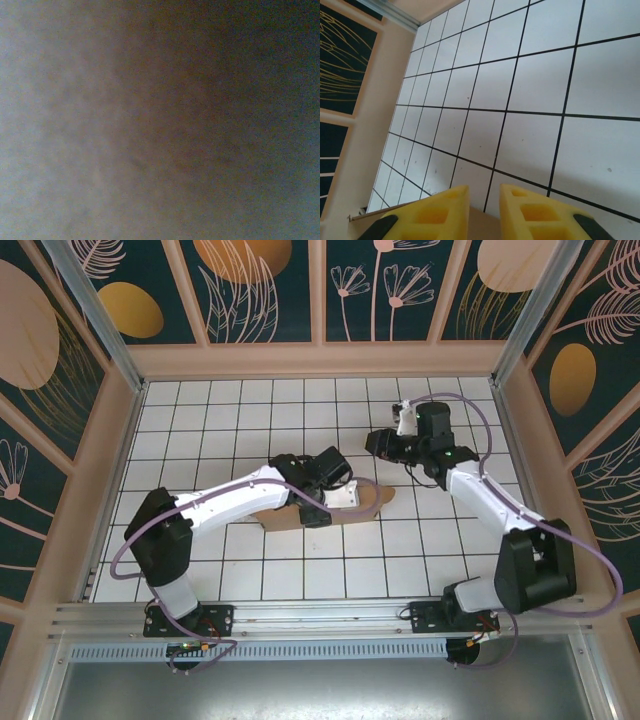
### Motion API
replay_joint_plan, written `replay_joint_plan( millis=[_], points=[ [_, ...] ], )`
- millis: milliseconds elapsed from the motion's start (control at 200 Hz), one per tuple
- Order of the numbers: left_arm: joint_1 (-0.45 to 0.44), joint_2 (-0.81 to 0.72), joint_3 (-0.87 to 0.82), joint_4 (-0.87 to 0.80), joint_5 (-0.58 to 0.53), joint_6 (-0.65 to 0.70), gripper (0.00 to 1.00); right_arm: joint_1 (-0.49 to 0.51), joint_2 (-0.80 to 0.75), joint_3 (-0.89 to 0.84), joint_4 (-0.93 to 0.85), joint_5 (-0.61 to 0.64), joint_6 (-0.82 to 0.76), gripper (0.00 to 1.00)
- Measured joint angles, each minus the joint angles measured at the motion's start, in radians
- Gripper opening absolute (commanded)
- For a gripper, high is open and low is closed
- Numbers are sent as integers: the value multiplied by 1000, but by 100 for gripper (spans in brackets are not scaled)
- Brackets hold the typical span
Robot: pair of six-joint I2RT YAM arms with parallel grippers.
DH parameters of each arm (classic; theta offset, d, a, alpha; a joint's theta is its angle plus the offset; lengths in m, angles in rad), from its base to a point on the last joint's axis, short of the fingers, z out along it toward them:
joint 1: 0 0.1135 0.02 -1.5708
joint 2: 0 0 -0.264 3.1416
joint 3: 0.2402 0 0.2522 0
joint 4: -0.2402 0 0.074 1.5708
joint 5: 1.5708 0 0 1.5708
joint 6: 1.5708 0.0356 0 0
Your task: Fold the paper box
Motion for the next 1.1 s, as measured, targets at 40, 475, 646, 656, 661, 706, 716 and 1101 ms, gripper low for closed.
replay_joint_plan(
  millis=[40, 475, 646, 656, 661, 706, 716, 1101],
  points=[
    [16, 14, 19, -4, 18, 1, 54, 0, -21, -7, -14, 5, 6, 25],
    [116, 156, 203, -94, 188, 72, 52, -4, -119, -30, -208, 84, -14, 43],
    [126, 166, 214, -102, 206, 80, 52, -5, -122, -32, -233, 132, -17, 43],
    [126, 166, 214, -102, 206, 80, 52, -5, -123, -33, -233, 134, -16, 43],
    [126, 166, 214, -102, 207, 80, 51, -5, -124, -33, -233, 134, -16, 43],
    [126, 166, 214, -102, 207, 81, 51, -5, -131, -43, -230, 138, -16, 43],
    [126, 166, 214, -102, 208, 81, 51, -5, -133, -45, -230, 138, -16, 43],
    [126, 167, 214, -105, 209, 103, 50, -9, -253, -253, -61, 85, 98, 44]
  ],
)
